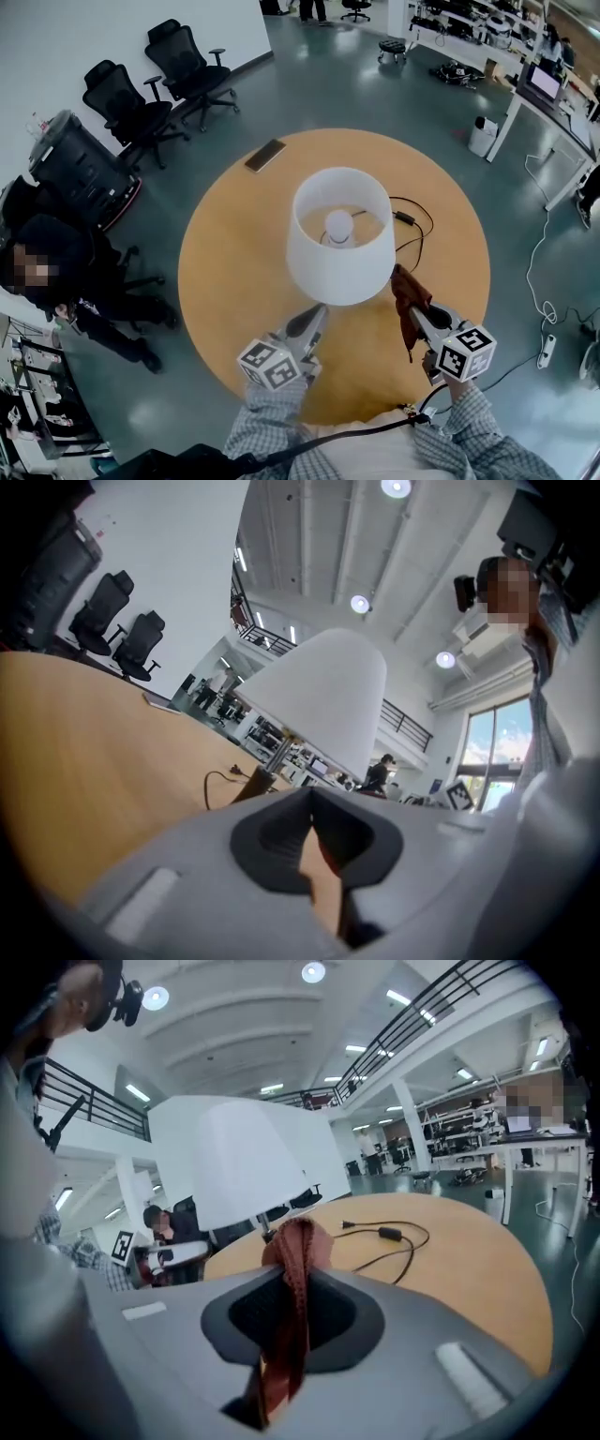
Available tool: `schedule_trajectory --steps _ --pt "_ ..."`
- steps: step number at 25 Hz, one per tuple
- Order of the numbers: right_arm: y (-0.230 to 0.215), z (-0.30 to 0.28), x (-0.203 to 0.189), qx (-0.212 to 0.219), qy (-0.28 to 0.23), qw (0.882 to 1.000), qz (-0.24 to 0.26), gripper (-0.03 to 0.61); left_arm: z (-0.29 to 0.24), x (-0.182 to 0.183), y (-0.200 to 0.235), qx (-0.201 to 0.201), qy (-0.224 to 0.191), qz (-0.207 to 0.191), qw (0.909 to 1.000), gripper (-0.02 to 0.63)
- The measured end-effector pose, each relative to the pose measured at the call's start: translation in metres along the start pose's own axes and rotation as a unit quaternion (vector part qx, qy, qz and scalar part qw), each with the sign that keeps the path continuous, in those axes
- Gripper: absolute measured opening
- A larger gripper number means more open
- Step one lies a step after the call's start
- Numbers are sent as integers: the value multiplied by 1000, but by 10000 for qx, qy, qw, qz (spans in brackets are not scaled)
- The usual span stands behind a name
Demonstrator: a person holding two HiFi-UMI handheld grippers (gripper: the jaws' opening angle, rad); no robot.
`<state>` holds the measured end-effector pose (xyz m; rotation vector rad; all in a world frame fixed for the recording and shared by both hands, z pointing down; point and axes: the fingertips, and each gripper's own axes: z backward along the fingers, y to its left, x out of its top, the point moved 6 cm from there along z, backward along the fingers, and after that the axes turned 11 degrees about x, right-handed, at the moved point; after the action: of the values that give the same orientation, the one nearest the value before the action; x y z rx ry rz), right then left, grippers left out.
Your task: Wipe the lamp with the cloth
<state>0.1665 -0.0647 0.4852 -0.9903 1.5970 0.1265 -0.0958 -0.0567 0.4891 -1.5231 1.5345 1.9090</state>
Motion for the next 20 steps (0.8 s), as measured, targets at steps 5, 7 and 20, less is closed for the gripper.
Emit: schedule_trajectory --steps 5,7,20 --pt "-6 17 48 -140 -474 9983 324 41 0 10 -16 -780 -186 834 9933 5" --pt "-7 18 57 -152 -498 9977 438 41 -3 9 -16 -1024 -365 1460 9833 230" --pt "67 13 129 475 -1102 9786 1675 41 -24 12 -26 -1757 -1426 2596 9388 156"
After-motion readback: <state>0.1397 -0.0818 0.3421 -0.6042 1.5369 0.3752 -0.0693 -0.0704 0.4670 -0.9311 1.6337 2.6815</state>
